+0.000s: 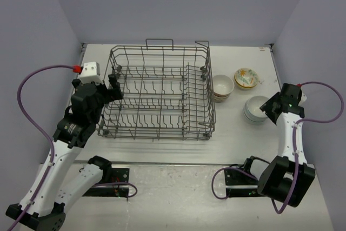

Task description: Unload the bowls from the dish rack

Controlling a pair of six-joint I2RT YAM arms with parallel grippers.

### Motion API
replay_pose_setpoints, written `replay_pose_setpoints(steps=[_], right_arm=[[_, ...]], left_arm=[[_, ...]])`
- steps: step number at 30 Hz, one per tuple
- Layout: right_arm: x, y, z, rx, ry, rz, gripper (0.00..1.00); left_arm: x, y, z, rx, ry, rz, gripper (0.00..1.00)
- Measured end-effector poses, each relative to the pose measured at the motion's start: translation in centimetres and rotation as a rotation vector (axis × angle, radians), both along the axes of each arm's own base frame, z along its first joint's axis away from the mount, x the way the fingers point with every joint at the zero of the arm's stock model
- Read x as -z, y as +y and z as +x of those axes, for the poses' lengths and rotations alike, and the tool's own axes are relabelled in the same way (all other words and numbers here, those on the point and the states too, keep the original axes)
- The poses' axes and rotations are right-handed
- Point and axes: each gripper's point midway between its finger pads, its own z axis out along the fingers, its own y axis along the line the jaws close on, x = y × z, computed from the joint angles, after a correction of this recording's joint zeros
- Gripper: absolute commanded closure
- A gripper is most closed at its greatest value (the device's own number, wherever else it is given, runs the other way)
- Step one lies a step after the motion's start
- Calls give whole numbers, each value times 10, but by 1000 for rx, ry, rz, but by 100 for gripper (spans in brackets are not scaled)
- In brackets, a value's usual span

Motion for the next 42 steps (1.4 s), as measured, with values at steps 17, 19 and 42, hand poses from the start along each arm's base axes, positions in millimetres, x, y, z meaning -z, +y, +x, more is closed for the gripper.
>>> replay_pose_setpoints(steps=[17, 19, 42], right_arm=[[-13, 0, -3, 12, -44, -20, 59], [-14, 0, -4, 13, -47, -22, 53], [-255, 54, -32, -226, -658, -277, 1]], left_arm=[[0, 1, 1, -1, -1, -3, 0], [0, 1, 1, -1, -1, -3, 0], [-3, 64, -6, -303, -12, -11, 0]])
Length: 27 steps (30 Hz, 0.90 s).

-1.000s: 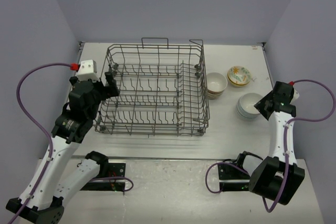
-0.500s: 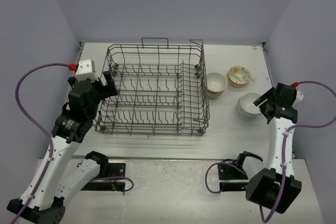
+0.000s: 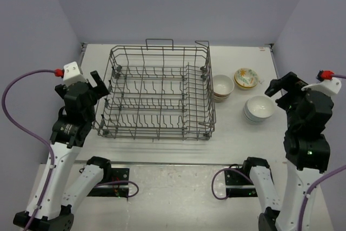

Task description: Unload the bowls from the dish rack

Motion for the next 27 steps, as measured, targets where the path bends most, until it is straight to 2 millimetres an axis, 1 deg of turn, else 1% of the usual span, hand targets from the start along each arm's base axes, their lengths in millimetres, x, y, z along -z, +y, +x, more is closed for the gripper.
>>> replay_pose_setpoints(steps=[1, 2, 4, 7, 10, 13, 15, 17, 19, 24, 27], right_arm=[[-12, 4, -5, -21, -20, -23, 1], [-19, 7, -10, -38, -31, -39, 1], [-26, 15, -24, -77, -51, -66, 1], [-26, 29, -51, -157, -79, -85, 1], [-29, 41, -81, -251, -145, -100, 1], [-28, 46, -107, -332, -215, -113, 1], [-20, 44, -120, -368, -251, -128, 1], [-12, 40, -127, -373, -268, -136, 1], [-3, 37, -128, -372, -263, -144, 1], [17, 36, -114, -359, -200, -157, 1], [22, 34, -111, -343, -184, -160, 1]], left_arm=[[0, 1, -1, -6, 1, 2, 0], [0, 3, -2, -12, 2, 5, 0], [1, 5, -6, -20, 7, 8, 0], [-5, 8, -16, -28, -19, 6, 0], [-20, 13, -34, -39, -90, -5, 0], [-33, 20, -56, -53, -178, -23, 0], [-34, 24, -69, -61, -224, -33, 0], [-30, 27, -77, -65, -247, -37, 0], [-20, 28, -79, -66, -238, -35, 0], [7, 24, -68, -64, -151, -15, 0], [18, 23, -63, -62, -105, -8, 0]])
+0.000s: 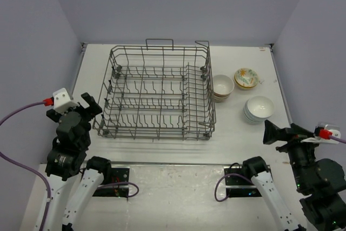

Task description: Unload the bowls from the dish rack

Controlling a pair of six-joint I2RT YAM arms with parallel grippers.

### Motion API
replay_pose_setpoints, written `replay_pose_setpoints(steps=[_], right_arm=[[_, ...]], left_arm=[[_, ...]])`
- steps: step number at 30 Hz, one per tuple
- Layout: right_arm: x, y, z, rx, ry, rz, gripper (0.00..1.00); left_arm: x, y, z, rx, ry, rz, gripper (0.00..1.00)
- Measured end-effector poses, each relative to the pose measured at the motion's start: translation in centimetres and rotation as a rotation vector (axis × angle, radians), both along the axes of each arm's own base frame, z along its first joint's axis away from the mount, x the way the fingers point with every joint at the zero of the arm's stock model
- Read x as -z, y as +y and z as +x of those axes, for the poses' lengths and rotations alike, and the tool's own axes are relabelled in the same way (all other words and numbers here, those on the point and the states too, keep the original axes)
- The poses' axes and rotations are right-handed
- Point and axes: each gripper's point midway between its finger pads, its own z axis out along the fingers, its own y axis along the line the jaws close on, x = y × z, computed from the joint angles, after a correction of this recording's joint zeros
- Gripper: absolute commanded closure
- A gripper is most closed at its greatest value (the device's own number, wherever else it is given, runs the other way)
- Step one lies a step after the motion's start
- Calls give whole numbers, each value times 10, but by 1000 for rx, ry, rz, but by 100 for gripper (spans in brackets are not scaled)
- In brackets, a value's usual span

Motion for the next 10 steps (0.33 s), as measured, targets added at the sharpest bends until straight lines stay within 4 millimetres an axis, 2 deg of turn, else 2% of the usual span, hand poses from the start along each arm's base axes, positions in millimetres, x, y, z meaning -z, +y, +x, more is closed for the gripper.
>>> replay_pose_setpoints(steps=[10], right_arm=[[0, -9, 1, 53, -3, 0, 1]], left_arm=[[2, 0, 1, 0, 5, 1, 0]])
